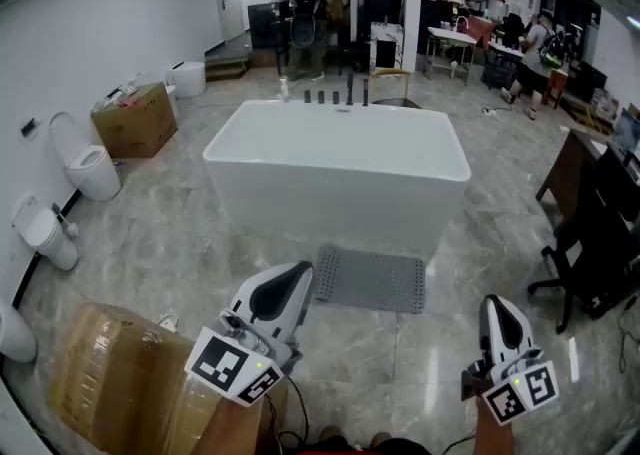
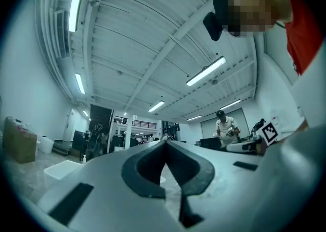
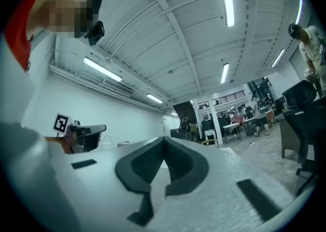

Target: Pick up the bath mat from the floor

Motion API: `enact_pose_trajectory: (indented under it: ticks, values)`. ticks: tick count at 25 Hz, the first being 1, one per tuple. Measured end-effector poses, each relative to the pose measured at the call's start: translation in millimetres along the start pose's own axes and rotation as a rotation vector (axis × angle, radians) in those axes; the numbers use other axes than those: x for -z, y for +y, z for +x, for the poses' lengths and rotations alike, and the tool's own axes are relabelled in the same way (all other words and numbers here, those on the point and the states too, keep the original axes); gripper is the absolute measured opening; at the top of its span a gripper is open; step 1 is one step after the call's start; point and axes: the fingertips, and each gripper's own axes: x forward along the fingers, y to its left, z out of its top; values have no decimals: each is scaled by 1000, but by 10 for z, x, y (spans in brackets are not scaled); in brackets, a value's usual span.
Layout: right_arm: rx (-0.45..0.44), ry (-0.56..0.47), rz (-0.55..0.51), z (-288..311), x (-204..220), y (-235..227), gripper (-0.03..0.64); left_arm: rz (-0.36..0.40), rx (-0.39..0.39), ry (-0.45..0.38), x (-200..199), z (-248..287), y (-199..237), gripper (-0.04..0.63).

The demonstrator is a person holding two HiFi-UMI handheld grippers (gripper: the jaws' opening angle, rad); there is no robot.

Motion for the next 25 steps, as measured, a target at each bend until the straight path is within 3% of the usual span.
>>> enact_pose_trajectory:
  ticks: [15, 25]
  values:
    - [26, 77, -61, 533, 396, -166, 2, -12, -30, 25, 343, 201, 631, 11]
    - [7, 77, -76, 1294, 655, -948, 3, 34, -60, 39, 747, 1066, 959, 11]
